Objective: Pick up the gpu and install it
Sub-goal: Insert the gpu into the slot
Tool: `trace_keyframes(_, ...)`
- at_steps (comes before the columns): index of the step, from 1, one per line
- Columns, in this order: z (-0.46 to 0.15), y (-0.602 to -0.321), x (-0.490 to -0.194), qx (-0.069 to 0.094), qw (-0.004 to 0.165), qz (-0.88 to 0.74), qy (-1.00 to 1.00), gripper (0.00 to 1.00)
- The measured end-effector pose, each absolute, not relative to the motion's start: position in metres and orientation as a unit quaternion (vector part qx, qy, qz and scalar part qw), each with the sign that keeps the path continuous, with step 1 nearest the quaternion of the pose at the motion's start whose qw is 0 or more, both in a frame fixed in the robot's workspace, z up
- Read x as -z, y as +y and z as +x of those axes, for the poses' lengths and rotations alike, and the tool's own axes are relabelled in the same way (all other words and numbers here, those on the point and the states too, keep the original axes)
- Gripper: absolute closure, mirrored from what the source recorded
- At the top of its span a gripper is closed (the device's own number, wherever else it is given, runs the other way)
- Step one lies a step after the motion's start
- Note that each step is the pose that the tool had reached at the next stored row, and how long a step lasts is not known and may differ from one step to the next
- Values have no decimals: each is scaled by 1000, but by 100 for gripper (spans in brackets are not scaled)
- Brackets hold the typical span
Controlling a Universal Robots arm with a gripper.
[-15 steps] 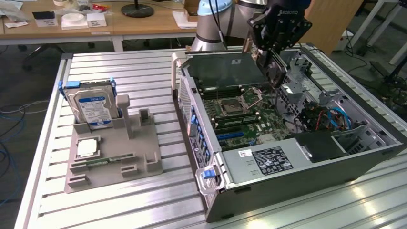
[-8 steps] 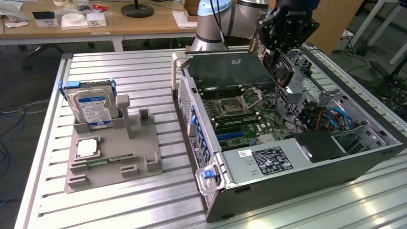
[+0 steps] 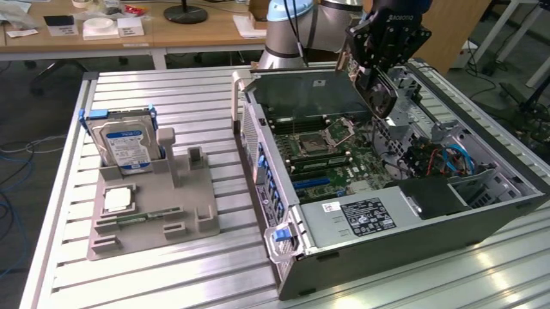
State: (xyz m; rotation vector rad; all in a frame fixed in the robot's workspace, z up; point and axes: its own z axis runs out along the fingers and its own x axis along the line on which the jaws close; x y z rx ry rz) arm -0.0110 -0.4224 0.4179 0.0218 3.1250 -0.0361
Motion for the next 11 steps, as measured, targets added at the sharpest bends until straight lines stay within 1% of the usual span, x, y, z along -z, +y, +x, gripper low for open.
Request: trace_keyframes(11, -11, -422, -418, 11, 8, -19, 1000, 72)
